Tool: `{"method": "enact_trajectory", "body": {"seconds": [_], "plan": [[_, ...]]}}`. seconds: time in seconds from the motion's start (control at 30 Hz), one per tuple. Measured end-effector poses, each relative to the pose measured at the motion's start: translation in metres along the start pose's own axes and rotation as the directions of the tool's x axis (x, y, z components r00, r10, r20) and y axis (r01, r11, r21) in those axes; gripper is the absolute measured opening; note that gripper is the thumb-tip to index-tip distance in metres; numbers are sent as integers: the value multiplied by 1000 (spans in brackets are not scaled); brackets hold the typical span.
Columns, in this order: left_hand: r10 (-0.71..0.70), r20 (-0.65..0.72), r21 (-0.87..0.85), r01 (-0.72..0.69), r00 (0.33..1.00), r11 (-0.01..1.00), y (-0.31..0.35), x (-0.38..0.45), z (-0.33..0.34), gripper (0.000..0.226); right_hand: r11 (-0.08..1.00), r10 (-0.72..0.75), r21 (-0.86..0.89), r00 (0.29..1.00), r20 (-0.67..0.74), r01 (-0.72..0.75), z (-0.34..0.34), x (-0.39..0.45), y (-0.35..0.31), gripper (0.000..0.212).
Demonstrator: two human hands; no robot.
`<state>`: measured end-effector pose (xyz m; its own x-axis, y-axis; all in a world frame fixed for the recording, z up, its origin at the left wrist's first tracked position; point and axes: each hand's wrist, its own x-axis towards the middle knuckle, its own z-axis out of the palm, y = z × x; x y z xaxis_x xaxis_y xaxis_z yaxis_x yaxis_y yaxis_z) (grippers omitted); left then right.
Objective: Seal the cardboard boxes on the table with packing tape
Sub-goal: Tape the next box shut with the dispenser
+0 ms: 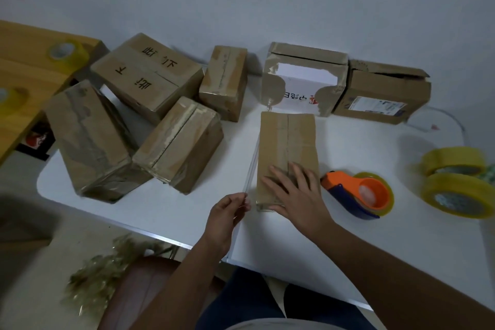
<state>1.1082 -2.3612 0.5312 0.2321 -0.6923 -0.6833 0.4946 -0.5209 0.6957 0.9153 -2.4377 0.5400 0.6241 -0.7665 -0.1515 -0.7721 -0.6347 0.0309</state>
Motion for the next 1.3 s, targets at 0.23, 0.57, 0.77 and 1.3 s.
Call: {"method": "enact_trajectory", "body": {"seconds": [0.23, 0.57, 0.77, 1.3], "plan": [[71, -43, 8, -70, 997, 997, -11, -4, -3, 18, 1000, 17, 27, 998, -61, -15, 9, -1, -3, 67], [244, -137, 270, -201, 960, 942, -19, 6, 30, 17, 999, 16, 39, 995, -97, -12, 14, -1, -1, 64], [214, -98, 349, -168, 972, 922, -23, 12, 44, 13, 999, 9, 38, 993, -114, -5, 12, -1, -2, 63], [42, -54, 269, -26, 998, 963, 12, -15, 39, 25, 1000, -6, 25, 994, -113, 9, 13, 0, -1, 64]]}}
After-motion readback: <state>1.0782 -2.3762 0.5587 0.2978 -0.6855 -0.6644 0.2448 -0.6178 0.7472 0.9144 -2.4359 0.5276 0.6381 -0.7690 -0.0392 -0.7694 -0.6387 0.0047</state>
